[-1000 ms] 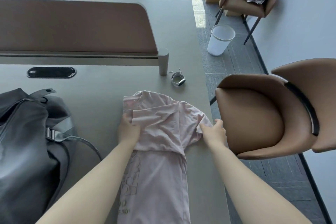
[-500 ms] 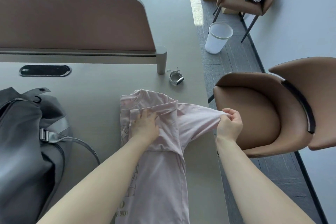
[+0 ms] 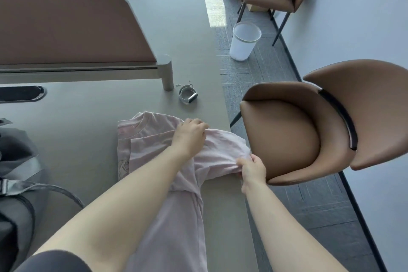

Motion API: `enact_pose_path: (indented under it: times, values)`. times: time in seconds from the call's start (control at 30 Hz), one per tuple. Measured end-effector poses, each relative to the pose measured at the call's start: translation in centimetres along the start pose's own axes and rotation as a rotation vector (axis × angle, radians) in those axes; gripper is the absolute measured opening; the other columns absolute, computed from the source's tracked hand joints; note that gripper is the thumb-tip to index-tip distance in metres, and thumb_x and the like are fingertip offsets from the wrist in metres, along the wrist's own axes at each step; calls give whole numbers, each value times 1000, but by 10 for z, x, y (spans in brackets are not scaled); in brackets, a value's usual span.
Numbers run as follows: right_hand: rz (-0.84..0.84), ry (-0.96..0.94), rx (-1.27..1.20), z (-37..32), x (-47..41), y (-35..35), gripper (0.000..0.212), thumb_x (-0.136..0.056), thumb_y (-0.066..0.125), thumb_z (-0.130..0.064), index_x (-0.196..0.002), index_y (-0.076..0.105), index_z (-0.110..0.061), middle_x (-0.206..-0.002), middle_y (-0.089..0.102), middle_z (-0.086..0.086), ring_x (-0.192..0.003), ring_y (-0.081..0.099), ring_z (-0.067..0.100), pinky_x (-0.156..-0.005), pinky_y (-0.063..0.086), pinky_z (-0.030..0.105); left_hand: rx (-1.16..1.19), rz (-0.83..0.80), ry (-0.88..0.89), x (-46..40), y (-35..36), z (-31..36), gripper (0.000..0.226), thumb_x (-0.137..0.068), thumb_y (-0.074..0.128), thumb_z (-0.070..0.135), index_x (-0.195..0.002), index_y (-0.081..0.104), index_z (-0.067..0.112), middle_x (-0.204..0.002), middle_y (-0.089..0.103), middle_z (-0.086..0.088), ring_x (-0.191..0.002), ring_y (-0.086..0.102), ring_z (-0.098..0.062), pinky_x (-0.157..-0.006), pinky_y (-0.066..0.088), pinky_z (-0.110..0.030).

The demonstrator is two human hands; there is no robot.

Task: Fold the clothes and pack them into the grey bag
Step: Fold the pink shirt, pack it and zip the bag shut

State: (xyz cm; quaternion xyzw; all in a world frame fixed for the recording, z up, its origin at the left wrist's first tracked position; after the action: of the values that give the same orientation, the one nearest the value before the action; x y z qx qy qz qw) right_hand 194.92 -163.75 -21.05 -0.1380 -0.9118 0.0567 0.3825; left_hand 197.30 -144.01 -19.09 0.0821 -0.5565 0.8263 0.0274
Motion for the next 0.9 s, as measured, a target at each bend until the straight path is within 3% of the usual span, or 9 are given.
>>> enact_pose_path:
  times: [0.1, 0.23, 0.33, 0.43, 0.53, 0.63, 0.7, 0.77, 0.9]
  values:
    - [-27, 88, -140, 4, -3, -1, 13, -80, 57, -6, -90, 58, -15, -85, 56, 8, -72, 48, 23, -60, 39, 31, -96, -104, -29, -29, 9, 19, 32, -97, 46, 31, -125, 60, 22, -130, 55, -3, -119, 49, -29, -97, 38, -41]
    - [-2, -111, -25, 12, -9, -9, 24, -72, 54, -7, -89, 63, -22, -83, 59, 6, -70, 47, 23, -63, 41, 36, -191, -232, -54, -52, 19, 34, 29, -92, 54, 39, -109, 60, 17, -117, 62, -6, -111, 56, -30, -89, 38, -38]
    - [-43, -230, 22, 8, -6, -15, 3, -73, 58, -16, -73, 61, -15, -67, 43, 1, -66, 36, 23, -65, 36, 36, 5, -282, -44, -58, 18, 38, 15, -91, 53, 31, -90, 55, 16, -104, 64, -6, -95, 56, -29, -73, 38, -34]
    - [-154, -184, 98, 8, -5, -19, 40, -80, 63, -20, -53, 34, -19, -58, 33, 2, -64, 32, 21, -63, 28, 35, 387, -277, -127, -60, 11, 36, 16, -92, 54, 26, -80, 44, 20, -80, 53, 2, -77, 47, -22, -59, 35, -32]
    - [-175, -206, 230, 8, -2, -24, 40, -74, 61, -27, -53, 28, -18, -60, 29, 7, -61, 29, 20, -60, 22, 36, 556, -375, -149, -61, 5, 42, 10, -87, 59, 20, -95, 52, 18, -82, 55, -1, -71, 48, -18, -63, 40, -30]
    - [-199, -310, 248, 6, 0, -25, 43, -83, 58, -20, -57, 26, -7, -60, 27, 7, -61, 24, 20, -59, 20, 36, 569, -560, -71, -62, 1, 59, 52, -79, 60, 13, -130, 51, 22, -94, 54, -3, -75, 52, -18, -71, 45, -30]
    - [-218, -362, 199, 3, 3, -28, 45, -84, 59, -23, -58, 25, -8, -59, 26, 7, -61, 25, 21, -59, 22, 36, 380, -544, 18, -69, 2, 67, 61, -82, 59, 16, -141, 46, 26, -119, 58, -1, -104, 58, -18, -93, 47, -29]
    - [-193, -366, 177, 2, 7, -32, 49, -86, 63, -25, -56, 25, -15, -56, 24, 3, -60, 25, 21, -58, 22, 33, 258, -424, 54, -75, -1, 70, 52, -85, 57, 20, -137, 53, 24, -132, 58, 0, -121, 54, -18, -102, 43, -29]
    - [-77, -316, 265, 14, 6, -42, 45, -77, 61, -44, -55, 33, -17, -53, 34, 2, -55, 32, 21, -57, 28, 33, 291, -257, 64, -77, -10, 67, 38, -79, 53, 6, -109, 71, 20, -105, 70, 0, -100, 59, -18, -86, 44, -23]
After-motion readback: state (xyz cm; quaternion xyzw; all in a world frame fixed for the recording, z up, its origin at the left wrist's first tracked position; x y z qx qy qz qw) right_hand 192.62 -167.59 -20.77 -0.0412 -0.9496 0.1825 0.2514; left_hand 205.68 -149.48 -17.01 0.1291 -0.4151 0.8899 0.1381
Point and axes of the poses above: each hand's wrist, its own x-axis away from the middle knuckle, its own y-axis out of the palm, z = x × y, the point moved 1 cm from there along -x, towards the middle knuckle
